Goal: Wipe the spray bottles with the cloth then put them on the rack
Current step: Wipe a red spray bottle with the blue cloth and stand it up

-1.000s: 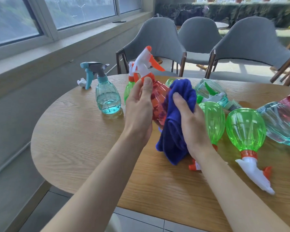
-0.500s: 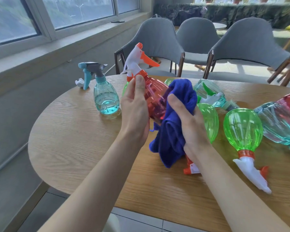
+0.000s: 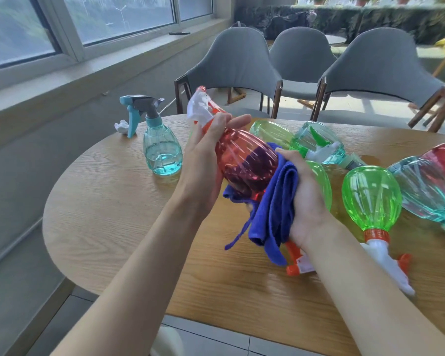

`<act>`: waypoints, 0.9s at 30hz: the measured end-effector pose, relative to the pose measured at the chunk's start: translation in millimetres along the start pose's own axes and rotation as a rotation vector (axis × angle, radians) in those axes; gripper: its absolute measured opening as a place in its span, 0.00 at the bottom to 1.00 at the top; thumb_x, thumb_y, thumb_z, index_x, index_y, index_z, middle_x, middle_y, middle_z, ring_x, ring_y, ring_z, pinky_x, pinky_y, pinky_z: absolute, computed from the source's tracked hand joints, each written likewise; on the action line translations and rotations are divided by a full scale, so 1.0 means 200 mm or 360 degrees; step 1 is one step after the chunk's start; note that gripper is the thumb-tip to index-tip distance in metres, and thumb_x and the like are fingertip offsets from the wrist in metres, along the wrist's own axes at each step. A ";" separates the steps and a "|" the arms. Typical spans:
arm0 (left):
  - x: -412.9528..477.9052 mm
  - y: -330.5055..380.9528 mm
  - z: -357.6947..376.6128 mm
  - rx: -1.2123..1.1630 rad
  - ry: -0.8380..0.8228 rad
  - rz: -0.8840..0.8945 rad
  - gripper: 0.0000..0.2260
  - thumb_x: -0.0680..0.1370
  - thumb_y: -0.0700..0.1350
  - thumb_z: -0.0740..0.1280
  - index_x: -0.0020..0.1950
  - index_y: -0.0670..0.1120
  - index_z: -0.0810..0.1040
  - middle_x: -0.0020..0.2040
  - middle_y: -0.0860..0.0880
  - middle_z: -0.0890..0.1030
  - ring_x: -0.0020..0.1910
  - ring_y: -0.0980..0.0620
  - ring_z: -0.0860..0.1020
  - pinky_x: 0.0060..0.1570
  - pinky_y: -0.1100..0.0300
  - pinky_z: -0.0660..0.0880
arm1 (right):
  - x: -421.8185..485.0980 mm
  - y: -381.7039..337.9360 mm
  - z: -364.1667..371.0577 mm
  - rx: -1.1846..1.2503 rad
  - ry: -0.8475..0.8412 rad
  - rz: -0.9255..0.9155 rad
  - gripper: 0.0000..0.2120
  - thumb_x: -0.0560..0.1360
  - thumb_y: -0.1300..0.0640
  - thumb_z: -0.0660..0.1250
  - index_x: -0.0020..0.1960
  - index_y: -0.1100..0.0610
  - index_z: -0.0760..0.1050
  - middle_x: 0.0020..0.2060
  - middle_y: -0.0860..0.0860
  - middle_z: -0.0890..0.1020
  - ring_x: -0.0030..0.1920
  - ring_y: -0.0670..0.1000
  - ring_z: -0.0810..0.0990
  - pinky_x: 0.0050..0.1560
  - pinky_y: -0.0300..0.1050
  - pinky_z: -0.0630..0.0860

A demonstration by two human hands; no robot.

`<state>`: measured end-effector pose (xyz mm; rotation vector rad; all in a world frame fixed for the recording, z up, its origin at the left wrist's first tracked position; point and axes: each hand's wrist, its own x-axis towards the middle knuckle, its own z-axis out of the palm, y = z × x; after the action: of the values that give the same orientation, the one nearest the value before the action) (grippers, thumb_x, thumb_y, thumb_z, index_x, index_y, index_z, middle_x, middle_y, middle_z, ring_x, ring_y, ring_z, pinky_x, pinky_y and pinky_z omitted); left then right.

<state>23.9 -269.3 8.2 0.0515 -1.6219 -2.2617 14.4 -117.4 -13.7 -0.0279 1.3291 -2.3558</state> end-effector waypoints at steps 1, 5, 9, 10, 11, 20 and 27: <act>-0.01 0.00 0.01 0.0004 0.0017 -0.0016 0.16 0.89 0.49 0.60 0.68 0.39 0.76 0.63 0.44 0.86 0.63 0.47 0.85 0.59 0.52 0.82 | -0.01 0.00 0.01 -0.0033 0.0005 -0.0017 0.20 0.81 0.42 0.65 0.50 0.55 0.87 0.46 0.62 0.85 0.42 0.63 0.84 0.41 0.52 0.81; -0.02 0.00 0.03 0.0014 0.0093 -0.0002 0.17 0.89 0.49 0.60 0.67 0.36 0.77 0.60 0.44 0.87 0.54 0.48 0.86 0.54 0.51 0.84 | -0.01 0.02 0.03 -0.0420 0.0179 -0.0405 0.12 0.82 0.45 0.69 0.50 0.53 0.81 0.42 0.53 0.82 0.43 0.55 0.82 0.51 0.57 0.83; -0.03 0.01 0.04 0.0094 0.0105 0.0084 0.16 0.89 0.49 0.62 0.68 0.38 0.74 0.59 0.46 0.88 0.58 0.45 0.86 0.63 0.41 0.82 | -0.02 0.07 0.05 -0.1507 0.0239 -0.1180 0.09 0.84 0.43 0.66 0.56 0.48 0.78 0.50 0.46 0.81 0.50 0.44 0.80 0.56 0.38 0.75; -0.04 0.00 0.04 0.0146 0.0106 0.0105 0.15 0.88 0.50 0.62 0.68 0.39 0.74 0.58 0.47 0.88 0.58 0.47 0.86 0.62 0.44 0.83 | -0.01 0.09 0.05 -0.1701 0.0262 -0.1325 0.13 0.84 0.42 0.66 0.62 0.49 0.77 0.54 0.46 0.79 0.54 0.45 0.80 0.57 0.37 0.74; -0.05 0.00 0.05 0.0178 0.0115 0.0118 0.14 0.88 0.49 0.63 0.67 0.40 0.75 0.56 0.48 0.88 0.57 0.49 0.87 0.61 0.47 0.83 | 0.00 0.11 0.05 -0.1807 0.0296 -0.1400 0.17 0.84 0.42 0.65 0.66 0.50 0.76 0.56 0.46 0.78 0.56 0.46 0.79 0.58 0.39 0.74; -0.06 -0.01 0.08 0.0005 0.0162 0.0077 0.09 0.87 0.49 0.65 0.61 0.45 0.75 0.47 0.51 0.85 0.48 0.54 0.84 0.56 0.52 0.82 | 0.00 0.12 0.09 -0.2202 0.0451 -0.1549 0.28 0.85 0.39 0.55 0.79 0.53 0.68 0.72 0.53 0.72 0.71 0.55 0.72 0.72 0.56 0.70; -0.06 0.01 0.08 0.0033 0.0199 0.0150 0.15 0.88 0.49 0.65 0.69 0.40 0.73 0.56 0.46 0.87 0.55 0.50 0.85 0.66 0.44 0.80 | 0.09 0.10 0.01 -0.2140 0.0396 -0.1606 0.27 0.86 0.44 0.54 0.84 0.51 0.62 0.78 0.52 0.69 0.78 0.54 0.67 0.77 0.57 0.66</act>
<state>32.0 -250.8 13.2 0.1168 -1.5504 -2.1274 6.2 -134.3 -33.2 -1.0013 3.2935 -1.4637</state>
